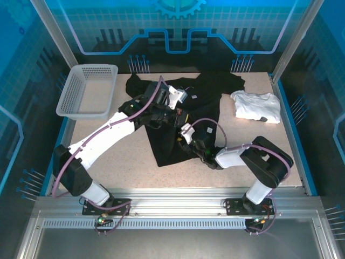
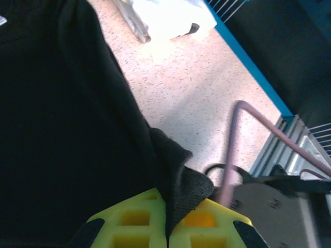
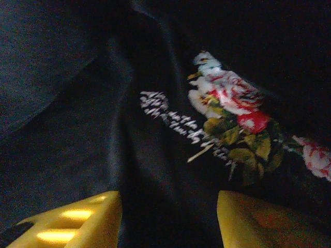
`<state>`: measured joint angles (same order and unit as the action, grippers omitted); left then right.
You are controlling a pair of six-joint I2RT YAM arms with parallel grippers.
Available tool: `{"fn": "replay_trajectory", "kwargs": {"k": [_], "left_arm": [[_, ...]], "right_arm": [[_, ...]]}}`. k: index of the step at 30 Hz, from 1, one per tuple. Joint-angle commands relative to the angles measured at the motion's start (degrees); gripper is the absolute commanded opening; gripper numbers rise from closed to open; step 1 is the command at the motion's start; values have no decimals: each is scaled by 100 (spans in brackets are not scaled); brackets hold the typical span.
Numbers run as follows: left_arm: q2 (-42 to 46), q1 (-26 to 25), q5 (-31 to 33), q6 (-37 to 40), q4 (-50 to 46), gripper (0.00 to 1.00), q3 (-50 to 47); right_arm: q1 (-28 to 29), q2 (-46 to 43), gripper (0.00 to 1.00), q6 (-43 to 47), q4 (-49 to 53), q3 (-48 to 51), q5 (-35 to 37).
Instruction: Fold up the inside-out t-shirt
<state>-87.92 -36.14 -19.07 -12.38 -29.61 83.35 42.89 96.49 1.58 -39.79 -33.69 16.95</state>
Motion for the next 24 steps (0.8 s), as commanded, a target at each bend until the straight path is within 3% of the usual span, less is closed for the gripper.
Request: {"fn": "replay_trajectory", "kwargs": {"k": [1,6,12,24], "left_arm": [[286,30,-503,-168,3,0,333],[481,-17,-665,-342,247,0,364],[511,-633,-859,-59,240,0,788],[786,-856,-1486,-168,770,0,1402]], "right_arm": [[-74,306,50,215,-325,-282,473],[-55,471,48,422,-165,-429,858],[-129,485,48,204,704,-816,1105],[-365,902,65,-512,2679,-2033,966]]}}
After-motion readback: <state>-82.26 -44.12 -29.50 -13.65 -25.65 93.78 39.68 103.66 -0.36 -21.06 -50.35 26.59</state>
